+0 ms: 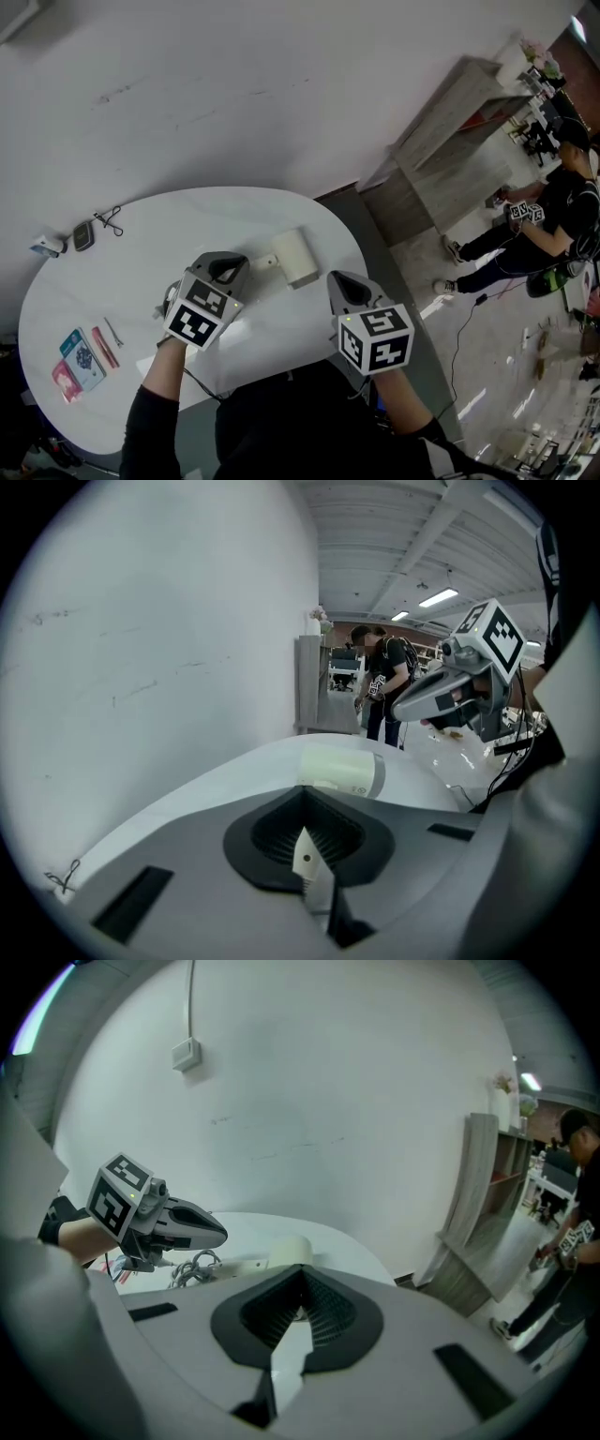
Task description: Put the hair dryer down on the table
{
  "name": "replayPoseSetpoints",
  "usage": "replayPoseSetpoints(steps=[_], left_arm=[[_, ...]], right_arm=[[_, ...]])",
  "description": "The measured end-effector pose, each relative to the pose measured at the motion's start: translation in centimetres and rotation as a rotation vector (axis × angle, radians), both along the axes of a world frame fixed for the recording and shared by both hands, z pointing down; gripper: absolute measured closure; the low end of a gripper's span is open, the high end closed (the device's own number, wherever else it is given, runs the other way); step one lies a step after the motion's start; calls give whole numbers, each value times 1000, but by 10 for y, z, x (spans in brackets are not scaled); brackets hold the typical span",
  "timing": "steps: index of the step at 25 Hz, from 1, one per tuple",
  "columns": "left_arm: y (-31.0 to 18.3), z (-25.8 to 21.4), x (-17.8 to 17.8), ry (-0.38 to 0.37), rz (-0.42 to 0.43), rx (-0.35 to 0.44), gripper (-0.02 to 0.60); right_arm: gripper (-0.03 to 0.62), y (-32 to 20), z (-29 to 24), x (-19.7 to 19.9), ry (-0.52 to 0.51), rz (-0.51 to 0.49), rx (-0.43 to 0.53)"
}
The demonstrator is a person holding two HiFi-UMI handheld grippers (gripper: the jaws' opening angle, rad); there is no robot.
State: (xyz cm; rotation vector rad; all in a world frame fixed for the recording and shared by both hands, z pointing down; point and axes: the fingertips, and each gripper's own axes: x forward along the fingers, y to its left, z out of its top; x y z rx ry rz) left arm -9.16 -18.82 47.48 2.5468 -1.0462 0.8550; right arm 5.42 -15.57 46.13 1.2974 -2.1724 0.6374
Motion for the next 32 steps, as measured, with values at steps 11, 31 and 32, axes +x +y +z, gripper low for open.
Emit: replayPoseSetpoints(steps=[11, 31, 32], left_arm=[[23, -17, -9, 154, -79, -20, 572], [64, -23, -28, 239, -156, -53, 572], [65, -23, -28, 243, -156, -53, 572]], right_arm=[[592, 20, -4, 2, -7, 43, 10], [592, 51, -3, -4, 0, 52, 12], [592, 52, -3, -4, 3, 51, 13]])
